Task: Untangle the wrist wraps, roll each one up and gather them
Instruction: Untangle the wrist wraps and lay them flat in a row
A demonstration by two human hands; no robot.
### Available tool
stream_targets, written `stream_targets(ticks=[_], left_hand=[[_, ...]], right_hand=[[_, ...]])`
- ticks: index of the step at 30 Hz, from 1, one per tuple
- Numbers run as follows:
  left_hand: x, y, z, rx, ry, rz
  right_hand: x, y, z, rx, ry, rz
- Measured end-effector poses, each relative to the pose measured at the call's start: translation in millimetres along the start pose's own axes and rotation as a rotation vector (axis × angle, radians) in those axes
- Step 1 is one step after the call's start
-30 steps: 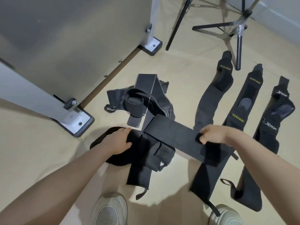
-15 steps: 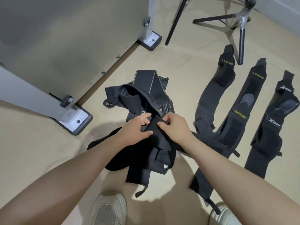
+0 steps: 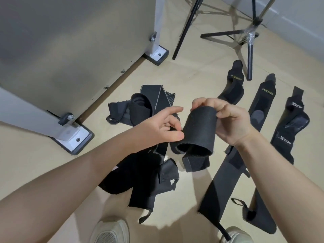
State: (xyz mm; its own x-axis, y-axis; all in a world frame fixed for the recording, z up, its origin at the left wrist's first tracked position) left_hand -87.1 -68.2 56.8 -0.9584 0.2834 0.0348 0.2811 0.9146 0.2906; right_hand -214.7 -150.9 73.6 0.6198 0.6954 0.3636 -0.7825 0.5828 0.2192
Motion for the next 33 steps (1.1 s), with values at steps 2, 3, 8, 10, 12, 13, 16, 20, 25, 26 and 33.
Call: stream_targets(ticks=[2, 3, 8, 10, 12, 13, 16, 20, 25, 26, 33], left_hand=[[9, -5, 7, -0.058, 0.067, 0.004], [15, -7, 11, -0.072, 0.048, 0.032], [17, -19, 48, -0.139, 0.088, -0.241], [30, -22, 68, -0.335, 0.397, -0.166], [44, -23, 76, -0.465, 0.55, -0.059], [48, -24, 76, -0.503, 0.516, -0.036], [51, -29, 68, -0.475, -0.172, 0.116], [57, -29, 30, -0.329, -0.387, 0.185], [99, -69, -26, -0.181, -0.456, 0.187], [112, -84, -37, -0.13, -0.47, 0.165], [248, -173, -120, 0.359, -1.032, 0.129]], right_hand=[[-5, 3, -12, 0.042, -0.035, -0.03], [-8, 5, -16, 0.06, -0.06, -0.06], [-16, 18, -19, 0.129, -0.1, -0.319], [-25, 25, -20, 0.141, -0.144, -0.484], [-39, 36, -22, 0.155, -0.276, -0.672], [-46, 44, -23, 0.154, -0.378, -0.75], [-65, 73, -27, 0.087, -0.726, -0.898], [-103, 127, -29, -0.003, -0.948, -1.062], [-163, 197, -8, -0.166, -0.934, -1.287], [-174, 211, -3, -0.199, -0.925, -1.322], [-216, 334, -19, -0.254, -0.915, -1.543]])
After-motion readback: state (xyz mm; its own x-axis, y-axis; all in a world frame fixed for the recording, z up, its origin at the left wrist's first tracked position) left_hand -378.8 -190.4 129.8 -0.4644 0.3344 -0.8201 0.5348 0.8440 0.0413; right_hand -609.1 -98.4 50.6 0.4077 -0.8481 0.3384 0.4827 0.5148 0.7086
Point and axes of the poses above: each hand's wrist, its own y-axis away from the middle knuckle, its own x-axis out of the palm, z = x × y, the point moved 6 cm from there along -y, towards the middle knuckle
